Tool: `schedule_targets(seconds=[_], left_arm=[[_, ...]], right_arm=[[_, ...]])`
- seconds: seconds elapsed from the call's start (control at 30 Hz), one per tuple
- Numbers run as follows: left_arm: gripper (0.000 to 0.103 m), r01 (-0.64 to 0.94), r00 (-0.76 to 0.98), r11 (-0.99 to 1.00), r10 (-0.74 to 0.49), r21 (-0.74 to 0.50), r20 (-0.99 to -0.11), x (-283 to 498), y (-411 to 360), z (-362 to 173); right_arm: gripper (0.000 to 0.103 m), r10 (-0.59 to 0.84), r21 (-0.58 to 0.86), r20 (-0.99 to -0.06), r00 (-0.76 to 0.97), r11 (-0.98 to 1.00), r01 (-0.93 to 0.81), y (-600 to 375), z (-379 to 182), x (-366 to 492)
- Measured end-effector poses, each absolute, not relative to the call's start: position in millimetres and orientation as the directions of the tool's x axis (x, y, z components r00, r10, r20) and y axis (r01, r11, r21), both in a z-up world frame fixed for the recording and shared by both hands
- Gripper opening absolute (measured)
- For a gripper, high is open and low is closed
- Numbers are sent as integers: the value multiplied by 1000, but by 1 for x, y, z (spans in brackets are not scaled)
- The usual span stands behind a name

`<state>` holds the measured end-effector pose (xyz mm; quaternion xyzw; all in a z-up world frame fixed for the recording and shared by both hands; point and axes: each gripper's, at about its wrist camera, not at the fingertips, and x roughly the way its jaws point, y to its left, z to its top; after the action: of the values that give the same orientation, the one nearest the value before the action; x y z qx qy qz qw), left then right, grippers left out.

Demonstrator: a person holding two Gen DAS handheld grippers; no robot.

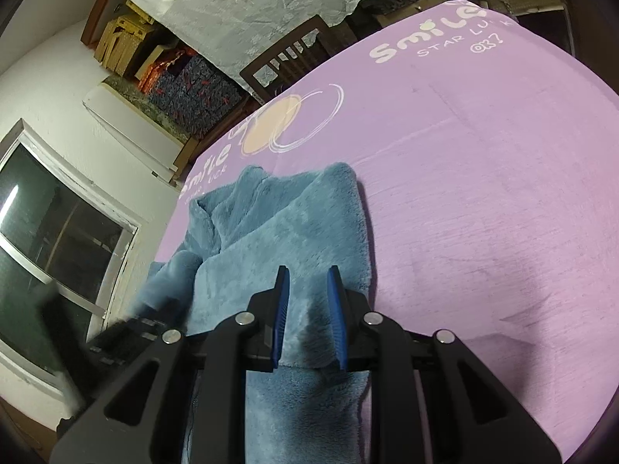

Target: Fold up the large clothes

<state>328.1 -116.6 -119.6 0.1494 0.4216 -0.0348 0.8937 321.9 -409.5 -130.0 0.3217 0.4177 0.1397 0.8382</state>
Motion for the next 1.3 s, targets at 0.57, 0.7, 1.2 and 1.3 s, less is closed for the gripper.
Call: schedule_targets(seconds=[0.57, 0.7, 1.2, 1.3], left_arm=[[83, -62, 676, 995, 99, 77, -730, 329, 53, -68], [82, -70, 657, 996, 88, 55, -748, 344, 62, -82], [80, -55, 595, 994, -43, -94, -803, 377, 102, -103], [80, -69, 597, 993, -38, -99, -802, 377, 109, -101]], right_arm=[[26, 536, 534, -573, 620, 818, -214, -355, -94, 301], [31, 545, 432, -590, 595, 836, -337, -303, -76, 293], [44, 288, -293, -697, 656, 721, -628, -98, -80, 286], [47, 272, -344, -701, 659, 680, -647, -80, -88, 293]])
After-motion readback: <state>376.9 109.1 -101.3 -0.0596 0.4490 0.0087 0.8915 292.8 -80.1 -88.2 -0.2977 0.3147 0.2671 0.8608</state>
